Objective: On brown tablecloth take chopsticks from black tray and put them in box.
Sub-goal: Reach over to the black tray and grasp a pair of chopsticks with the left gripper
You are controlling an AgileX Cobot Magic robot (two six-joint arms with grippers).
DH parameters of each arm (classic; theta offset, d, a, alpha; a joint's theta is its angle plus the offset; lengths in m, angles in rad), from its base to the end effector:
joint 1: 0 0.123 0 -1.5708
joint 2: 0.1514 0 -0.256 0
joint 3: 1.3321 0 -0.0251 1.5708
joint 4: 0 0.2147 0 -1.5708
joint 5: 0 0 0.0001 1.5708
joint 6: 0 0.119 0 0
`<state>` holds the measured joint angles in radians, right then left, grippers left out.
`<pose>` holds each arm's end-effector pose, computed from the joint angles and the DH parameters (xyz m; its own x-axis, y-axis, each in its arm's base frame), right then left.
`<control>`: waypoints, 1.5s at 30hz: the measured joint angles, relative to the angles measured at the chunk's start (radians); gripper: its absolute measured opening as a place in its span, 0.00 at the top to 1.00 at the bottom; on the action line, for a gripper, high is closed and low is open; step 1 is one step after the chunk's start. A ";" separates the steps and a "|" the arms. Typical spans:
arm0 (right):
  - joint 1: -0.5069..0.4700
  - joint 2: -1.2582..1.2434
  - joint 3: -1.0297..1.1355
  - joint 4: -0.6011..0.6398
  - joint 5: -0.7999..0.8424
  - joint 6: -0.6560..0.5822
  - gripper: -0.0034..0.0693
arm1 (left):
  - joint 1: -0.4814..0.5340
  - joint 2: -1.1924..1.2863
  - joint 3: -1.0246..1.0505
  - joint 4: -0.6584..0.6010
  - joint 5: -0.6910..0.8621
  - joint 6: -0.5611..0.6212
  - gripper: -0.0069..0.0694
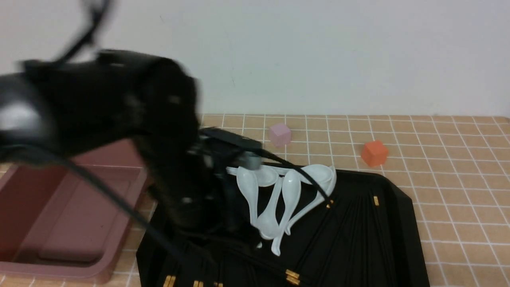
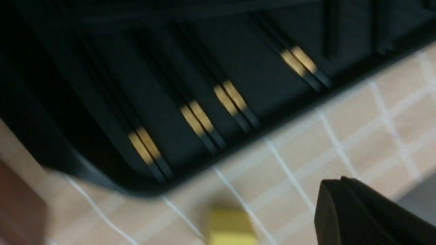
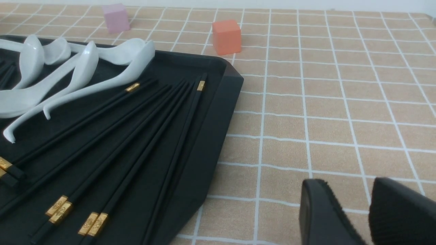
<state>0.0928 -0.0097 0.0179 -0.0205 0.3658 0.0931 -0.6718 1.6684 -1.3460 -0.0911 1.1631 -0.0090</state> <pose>0.0725 0.0059 0.1674 -0.2871 0.0475 -0.9567 -0.0646 0.9955 0.0688 0.2272 -0.1934 0.2287 -0.7986 0.5775 -0.1693 0.5961 0.7979 -0.0900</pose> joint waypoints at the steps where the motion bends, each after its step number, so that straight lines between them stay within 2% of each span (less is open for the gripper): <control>1: 0.000 0.000 0.000 0.000 0.000 0.000 0.62 | -0.022 0.021 -0.021 0.027 0.001 0.009 0.92; 6: 0.000 0.000 0.000 0.001 0.000 0.000 0.62 | -0.088 0.110 -0.079 0.113 -0.004 0.164 0.82; 9: 0.000 0.000 0.000 0.000 0.000 0.000 0.62 | -0.095 0.142 -0.080 0.121 -0.025 0.277 0.72; 15: 0.000 0.000 0.000 -0.001 0.000 0.000 0.62 | -0.095 0.225 -0.080 0.142 -0.154 0.470 0.44; 18: 0.000 0.000 0.000 -0.001 0.000 0.000 0.62 | -0.095 0.258 -0.080 0.144 -0.228 0.599 0.38; 23: 0.000 0.000 0.000 -0.001 0.000 0.000 0.62 | -0.095 0.294 -0.086 0.143 -0.265 0.787 0.40; 28: 0.000 0.000 0.000 -0.001 0.000 0.000 0.62 | -0.095 0.316 -0.087 0.137 -0.271 0.879 0.48; 33: 0.000 0.000 0.000 -0.001 0.000 0.000 0.62 | -0.095 0.324 -0.087 0.135 -0.272 0.906 0.54; 45: 0.000 0.000 0.000 -0.001 0.000 0.000 0.62 | -0.114 0.325 -0.087 0.136 -0.270 0.991 0.55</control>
<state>0.0928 -0.0097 0.0179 -0.0215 0.3658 0.0931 -0.7856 1.9933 -1.4327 0.0447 0.8936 0.9816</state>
